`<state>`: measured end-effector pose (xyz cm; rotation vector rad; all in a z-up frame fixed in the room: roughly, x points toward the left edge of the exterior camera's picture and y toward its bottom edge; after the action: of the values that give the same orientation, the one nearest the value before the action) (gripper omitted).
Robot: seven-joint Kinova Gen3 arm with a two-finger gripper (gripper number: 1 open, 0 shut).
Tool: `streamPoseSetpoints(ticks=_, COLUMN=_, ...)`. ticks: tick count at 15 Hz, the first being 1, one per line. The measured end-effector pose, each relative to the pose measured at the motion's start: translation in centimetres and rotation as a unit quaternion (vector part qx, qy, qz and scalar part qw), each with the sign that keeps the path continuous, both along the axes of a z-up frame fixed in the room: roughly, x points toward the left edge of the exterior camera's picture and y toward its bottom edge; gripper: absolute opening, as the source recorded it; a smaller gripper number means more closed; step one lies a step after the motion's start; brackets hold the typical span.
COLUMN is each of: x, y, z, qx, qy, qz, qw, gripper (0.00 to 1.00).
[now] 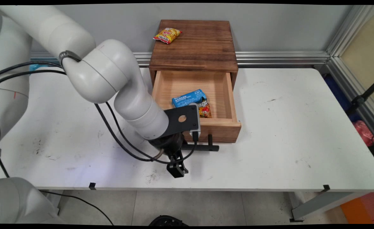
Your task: Open the drawer
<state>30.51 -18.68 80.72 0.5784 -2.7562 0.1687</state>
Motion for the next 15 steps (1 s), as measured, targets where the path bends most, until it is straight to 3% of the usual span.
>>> streamPoseSetpoints(ticks=15, x=-1.5, y=3.0, z=0.5, qx=0.023, qy=0.008, qz=-0.006, qw=0.9997, gripper=1.00)
